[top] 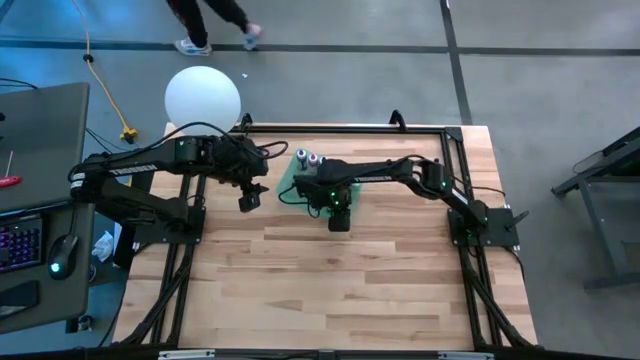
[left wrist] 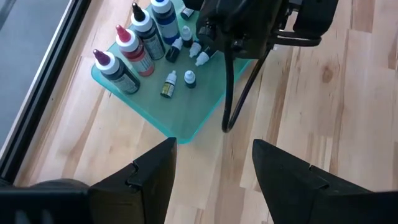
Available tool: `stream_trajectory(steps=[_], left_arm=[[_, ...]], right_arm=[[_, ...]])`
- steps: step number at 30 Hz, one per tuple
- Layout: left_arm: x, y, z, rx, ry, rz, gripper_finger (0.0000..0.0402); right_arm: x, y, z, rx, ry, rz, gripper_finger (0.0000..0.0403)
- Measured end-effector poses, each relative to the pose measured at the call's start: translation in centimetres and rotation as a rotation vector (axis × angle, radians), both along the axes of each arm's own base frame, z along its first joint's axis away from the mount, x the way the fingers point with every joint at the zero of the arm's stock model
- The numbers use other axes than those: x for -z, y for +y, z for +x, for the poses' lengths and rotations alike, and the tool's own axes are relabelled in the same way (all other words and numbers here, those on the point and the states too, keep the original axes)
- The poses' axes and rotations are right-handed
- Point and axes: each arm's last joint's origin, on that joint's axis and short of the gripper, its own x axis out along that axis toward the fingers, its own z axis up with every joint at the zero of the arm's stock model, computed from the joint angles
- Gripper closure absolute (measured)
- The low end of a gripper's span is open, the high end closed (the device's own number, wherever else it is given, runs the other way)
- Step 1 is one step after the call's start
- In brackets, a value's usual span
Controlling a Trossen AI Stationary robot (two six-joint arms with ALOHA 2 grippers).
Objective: Pick & Place food coloring
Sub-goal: Return to Home Position
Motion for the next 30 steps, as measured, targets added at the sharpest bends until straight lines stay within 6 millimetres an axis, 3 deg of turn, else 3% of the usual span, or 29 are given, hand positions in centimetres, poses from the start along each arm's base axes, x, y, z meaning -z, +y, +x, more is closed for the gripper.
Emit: stream_trajectory(steps=[4, 8, 13, 17, 20, 24, 30], left_arm=[[0.0, 0.0, 0.0, 0.0, -0.001, 0.0, 0.0192], [-0.3, 0.0, -0.4, -0.015, -0.014, 0.021, 0.0192], [-1.3, -0.3, -2.3, -0.021, -0.061, 0.023, 0.0192], [-2.4, -0.6, -5.2, -0.091, -0.103, 0.016, 0.0192], [-3.1, -0.9, -8.0, -0.123, -0.156, 0.042, 0.0192], [-2.0, -1.4, -11.6, -0.117, -0.249, 0.055, 0.0192], [1.6, -2.1, -15.2, -0.057, -0.514, 0.067, 0.0192]], right_arm=[[-0.7, 0.0, -0.2, 0.003, 0.013, 0.001, 0.0258], [-3.2, 0.1, -0.8, 0.071, 0.078, -0.005, 0.0247], [-9.6, 0.2, -1.3, 0.068, -0.184, -0.079, 0.0247], [-14.5, 0.4, -3.4, 0.09, -0.364, -0.276, 0.0249], [-17.1, 0.7, -5.3, 0.093, -0.497, -0.347, 0.0246], [-18.0, 1.2, -8.3, 0.027, -0.637, -0.284, 0.0245], [-16.0, 2.0, -13.7, -0.051, -0.886, -0.292, 0.0249]])
